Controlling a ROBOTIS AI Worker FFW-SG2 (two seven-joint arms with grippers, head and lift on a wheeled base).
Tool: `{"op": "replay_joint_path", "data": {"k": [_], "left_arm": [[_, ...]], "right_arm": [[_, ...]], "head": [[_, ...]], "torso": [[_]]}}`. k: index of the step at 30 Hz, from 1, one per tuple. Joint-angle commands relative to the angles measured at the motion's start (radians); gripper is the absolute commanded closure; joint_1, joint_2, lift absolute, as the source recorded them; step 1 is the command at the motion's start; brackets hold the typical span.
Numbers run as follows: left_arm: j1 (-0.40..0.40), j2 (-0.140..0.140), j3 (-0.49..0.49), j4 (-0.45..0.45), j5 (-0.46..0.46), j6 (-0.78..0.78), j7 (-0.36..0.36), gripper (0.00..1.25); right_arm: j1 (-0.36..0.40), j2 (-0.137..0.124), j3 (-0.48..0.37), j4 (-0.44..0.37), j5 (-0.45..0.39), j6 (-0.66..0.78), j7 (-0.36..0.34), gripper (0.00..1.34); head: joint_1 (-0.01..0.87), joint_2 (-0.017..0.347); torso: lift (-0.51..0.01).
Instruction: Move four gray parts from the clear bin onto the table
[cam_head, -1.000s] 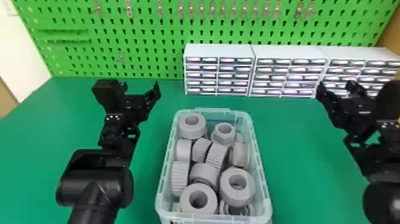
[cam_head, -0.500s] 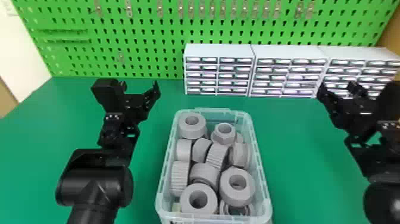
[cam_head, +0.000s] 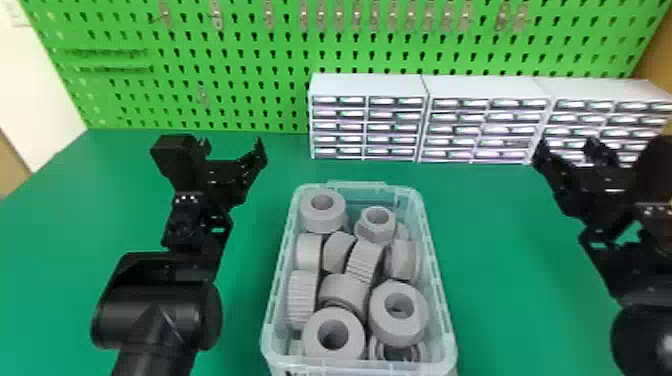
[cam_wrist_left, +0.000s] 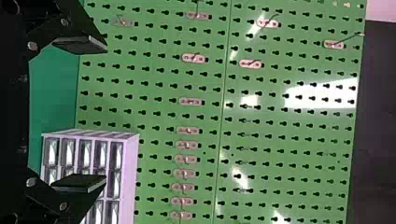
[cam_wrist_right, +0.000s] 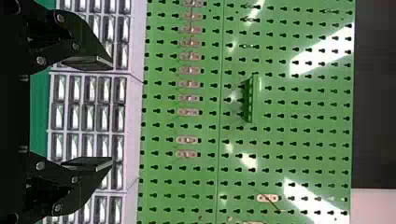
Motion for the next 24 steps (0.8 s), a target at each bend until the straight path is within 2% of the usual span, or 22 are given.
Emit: {"op": "replay_joint_path", "data": {"k": [1,8,16,24], "left_arm": [[-0.002,-0.003,-0.003,0.000,0.000,0.000,0.000,0.28],[0.001,-0.003,0.002,0.000,-0.005,0.002,0.000,0.28],[0.003,-0.003,0.000,0.000,-0.009,0.006,0.000,0.28],[0.009,-0.003,0.002,0.000,-0.011,0.009,0.000,0.28]], "right_arm": [[-0.015,-0.003,0.005,-0.053,0.005,0.110,0.000,0.53],[-0.083,-0.023,0.034,-0.157,-0.002,0.354,0.002,0.53],[-0.167,-0.054,0.094,-0.198,-0.060,0.586,0.002,0.53],[-0.218,-0.023,0.111,-0.249,-0.061,0.786,0.002,0.53]], "head": [[0.693,0.072],[0.693,0.072],[0.693,0.072],[0.693,0.072]], "torso": [[-0.052],[-0.052],[-0.052],[-0.052]]}}
